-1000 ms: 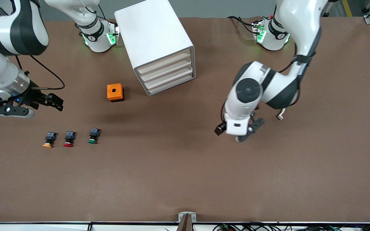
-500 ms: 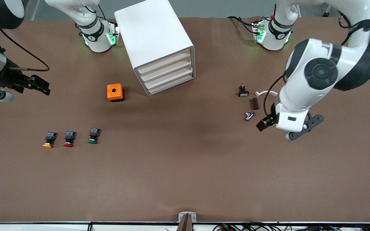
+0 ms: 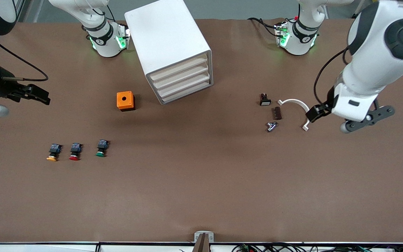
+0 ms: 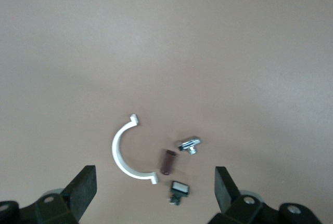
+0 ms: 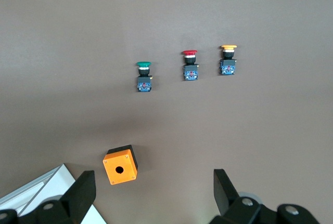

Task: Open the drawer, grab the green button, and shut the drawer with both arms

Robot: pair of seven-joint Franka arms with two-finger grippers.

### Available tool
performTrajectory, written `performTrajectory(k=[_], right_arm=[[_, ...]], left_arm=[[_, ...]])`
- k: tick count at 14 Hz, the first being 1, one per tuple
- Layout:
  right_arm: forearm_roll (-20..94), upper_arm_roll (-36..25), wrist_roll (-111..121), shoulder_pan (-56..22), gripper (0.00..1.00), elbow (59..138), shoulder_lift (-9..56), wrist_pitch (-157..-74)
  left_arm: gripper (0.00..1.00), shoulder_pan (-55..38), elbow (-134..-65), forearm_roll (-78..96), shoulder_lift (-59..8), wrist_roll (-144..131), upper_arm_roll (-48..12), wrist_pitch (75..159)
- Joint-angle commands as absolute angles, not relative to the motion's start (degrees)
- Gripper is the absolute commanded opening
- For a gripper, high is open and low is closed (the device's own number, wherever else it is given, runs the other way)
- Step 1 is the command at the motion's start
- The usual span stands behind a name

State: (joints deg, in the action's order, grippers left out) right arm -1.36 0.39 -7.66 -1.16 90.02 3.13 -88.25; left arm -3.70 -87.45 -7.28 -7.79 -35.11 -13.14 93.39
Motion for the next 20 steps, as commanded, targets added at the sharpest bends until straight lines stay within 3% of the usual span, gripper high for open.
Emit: performTrajectory(k=[1,9,12,17,20], right_arm=[[-1.58,1.05,-6.94,0.18,1.00,87.89,3.87,-86.66],[-1.67,1.05,-4.04,1.14,1.00,87.80,3.78,-86.04],[-1.58,0.97,-3.96,2.28,1.00,85.53,3.69,-85.52],[-0.35,1.23,-4.66,3.17,1.00,82.53,3.78,-75.25],[-0.53,1.32,-4.40,2.81,1.00,83.15,3.52,-76.02]], left_arm=[[1.00,-1.33,-88.68,-7.21,-4.05,-29.72,-13.45,91.41],[1.00,0.97,-89.38,-5.54,1.75,-20.68,-13.19,87.54],[1.00,1.14,-91.57,-3.01,4.64,-14.61,-10.38,86.13],[1.00,0.88,-96.59,0.79,9.75,-8.35,-7.03,86.13],[1.00,0.62,-96.59,0.00,10.02,-8.17,-7.12,86.22]])
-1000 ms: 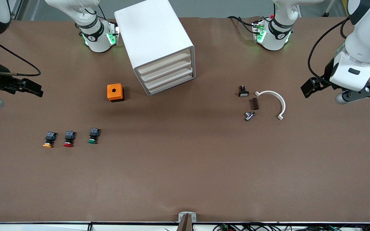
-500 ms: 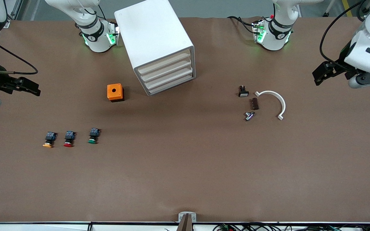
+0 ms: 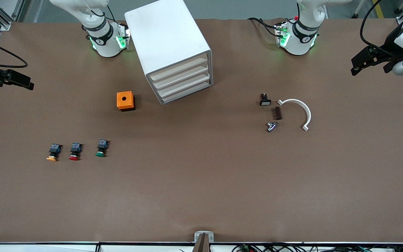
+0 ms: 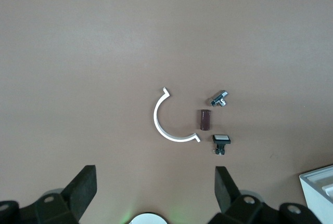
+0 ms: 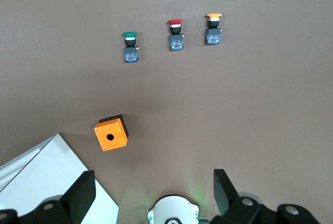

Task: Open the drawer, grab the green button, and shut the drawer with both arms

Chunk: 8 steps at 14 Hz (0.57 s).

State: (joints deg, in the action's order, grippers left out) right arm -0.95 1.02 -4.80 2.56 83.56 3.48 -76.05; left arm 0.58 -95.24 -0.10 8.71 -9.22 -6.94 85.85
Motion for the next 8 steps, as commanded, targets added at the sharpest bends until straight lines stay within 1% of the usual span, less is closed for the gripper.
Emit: performTrajectory(k=[1,4,8], right_arm=[[-0.44,1.23,-4.39,3.16,1.00,83.23,3.43,-77.42],[-0.35,1.14,-3.78,5.35,1.00,83.23,3.34,-78.57],[0.70,1.49,-3.52,5.19,1.00,83.06,1.15,-79.71]], left_arm=[[1.00,0.79,-96.59,0.00,9.85,-8.17,-7.12,86.22],[1.00,0.88,-96.33,0.00,9.41,-8.17,-7.21,87.36],[1.00,0.88,-96.77,0.00,9.67,-8.17,-7.65,88.06]])
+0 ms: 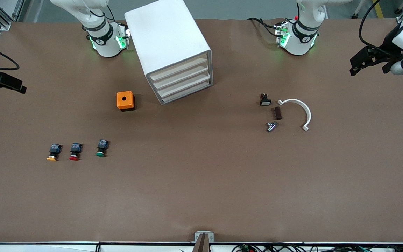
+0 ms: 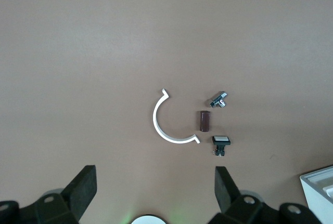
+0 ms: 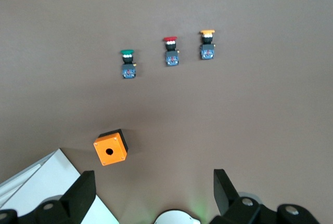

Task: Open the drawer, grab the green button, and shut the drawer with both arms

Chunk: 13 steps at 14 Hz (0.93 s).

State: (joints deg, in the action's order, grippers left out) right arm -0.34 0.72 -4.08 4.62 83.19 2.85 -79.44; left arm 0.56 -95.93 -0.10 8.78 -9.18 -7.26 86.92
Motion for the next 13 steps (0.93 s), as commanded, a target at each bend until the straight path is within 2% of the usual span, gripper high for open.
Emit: performTrajectory(k=[1,6,13], right_arm=[[0.79,1.58,-3.52,4.84,1.00,83.14,0.71,-79.80],[0.79,1.06,-3.60,3.52,1.00,84.72,-0.96,-80.42],[0.70,-1.41,-3.43,1.23,1.00,88.85,-3.77,-85.24]], left_arm=[[1.00,0.88,-96.94,0.00,9.67,-8.26,-7.65,88.33],[1.00,1.05,-99.23,0.00,10.90,-8.52,-7.47,89.65],[1.00,1.05,-96.69,0.09,10.81,-8.26,-6.16,87.98]])
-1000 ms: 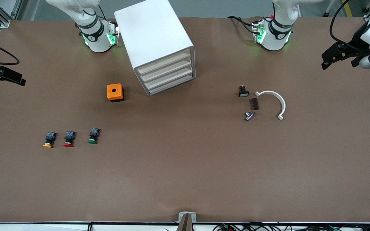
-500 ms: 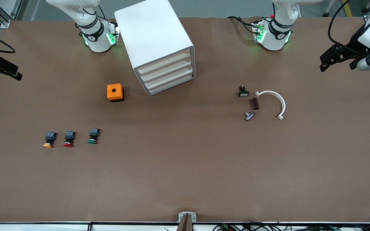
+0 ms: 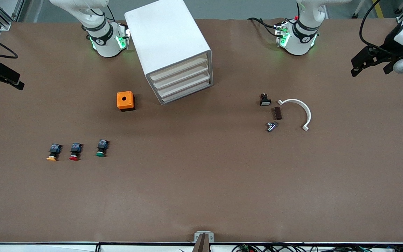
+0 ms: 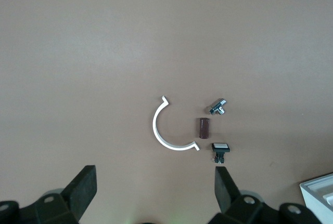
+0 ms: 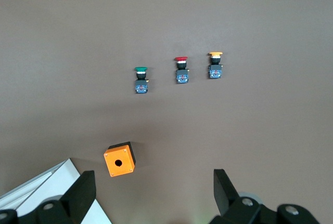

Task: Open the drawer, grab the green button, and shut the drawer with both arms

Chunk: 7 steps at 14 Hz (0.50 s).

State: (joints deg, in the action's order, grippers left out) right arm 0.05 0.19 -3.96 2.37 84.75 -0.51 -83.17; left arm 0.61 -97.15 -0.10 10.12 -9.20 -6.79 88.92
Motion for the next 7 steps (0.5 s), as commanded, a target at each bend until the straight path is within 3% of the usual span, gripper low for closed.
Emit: performTrajectory(k=[1,7], right_arm=[[0.70,-1.41,-3.17,1.23,1.00,90.42,-4.65,-86.56],[0.79,-1.67,1.14,2.11,1.00,92.72,-6.33,-88.07]], left_arm=[[1.00,1.05,-95.72,0.00,10.20,-8.44,-6.15,87.63],[1.00,0.97,-94.66,-1.31,8.88,-8.53,-6.15,86.66]])
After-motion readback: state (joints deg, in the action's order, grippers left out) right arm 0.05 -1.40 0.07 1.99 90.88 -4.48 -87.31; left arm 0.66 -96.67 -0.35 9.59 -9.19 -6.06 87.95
